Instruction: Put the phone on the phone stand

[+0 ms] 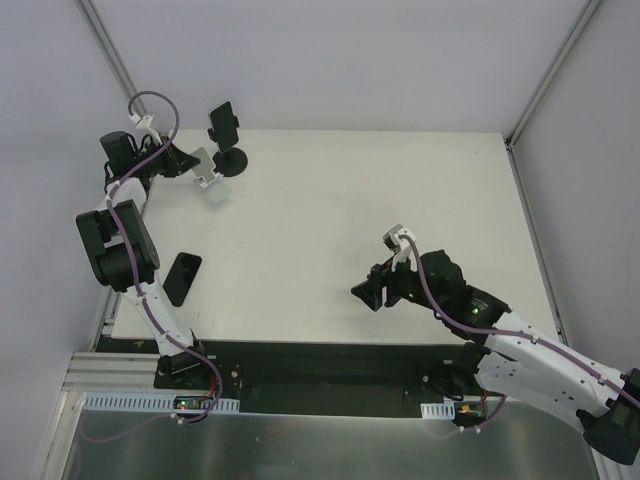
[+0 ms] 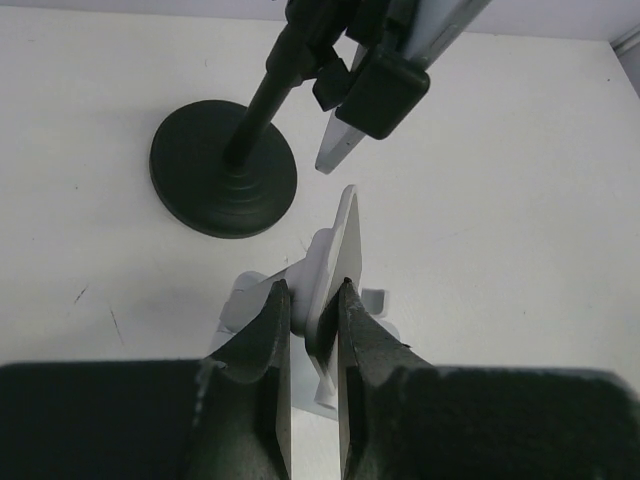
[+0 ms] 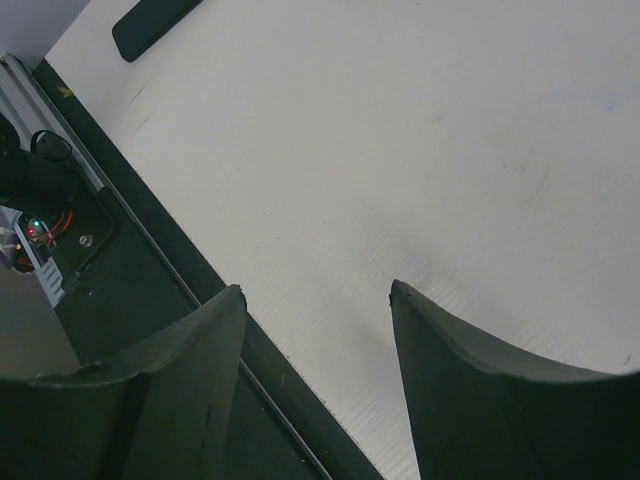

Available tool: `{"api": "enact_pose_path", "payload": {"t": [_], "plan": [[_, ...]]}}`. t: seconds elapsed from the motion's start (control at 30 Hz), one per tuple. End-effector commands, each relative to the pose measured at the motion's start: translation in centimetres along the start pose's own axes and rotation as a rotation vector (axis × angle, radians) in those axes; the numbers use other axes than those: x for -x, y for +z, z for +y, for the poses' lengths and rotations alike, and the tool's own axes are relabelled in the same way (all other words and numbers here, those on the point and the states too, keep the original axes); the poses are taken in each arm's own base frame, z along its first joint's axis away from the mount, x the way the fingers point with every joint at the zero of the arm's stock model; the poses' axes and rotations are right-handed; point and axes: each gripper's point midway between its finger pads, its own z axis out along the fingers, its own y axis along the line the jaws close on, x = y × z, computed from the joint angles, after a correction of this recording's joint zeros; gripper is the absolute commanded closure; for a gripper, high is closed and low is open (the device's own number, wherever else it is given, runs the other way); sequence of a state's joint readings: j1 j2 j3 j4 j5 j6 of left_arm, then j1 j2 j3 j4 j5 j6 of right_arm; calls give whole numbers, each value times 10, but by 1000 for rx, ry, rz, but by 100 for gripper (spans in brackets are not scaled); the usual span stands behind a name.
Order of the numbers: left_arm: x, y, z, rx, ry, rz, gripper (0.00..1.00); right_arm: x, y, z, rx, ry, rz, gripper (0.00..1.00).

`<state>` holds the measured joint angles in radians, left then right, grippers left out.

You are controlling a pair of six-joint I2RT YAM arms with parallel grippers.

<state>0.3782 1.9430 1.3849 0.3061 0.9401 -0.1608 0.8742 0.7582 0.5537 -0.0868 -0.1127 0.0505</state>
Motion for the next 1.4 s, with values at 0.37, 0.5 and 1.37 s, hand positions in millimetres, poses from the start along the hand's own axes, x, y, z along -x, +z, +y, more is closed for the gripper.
{"api": "enact_pose_path", "payload": {"t": [0.37,0.5,1.37], "plan": [[-5,1,19,-23,139,83,100,3,6,-1,6,-14,-6,38],[-4,-2,29,45,103,81,63,2,7,-1,8,-2,-2,38],[-145,-183,-18,850,-332,423,2,-5,-17,13,71,-9,41,37]]}}
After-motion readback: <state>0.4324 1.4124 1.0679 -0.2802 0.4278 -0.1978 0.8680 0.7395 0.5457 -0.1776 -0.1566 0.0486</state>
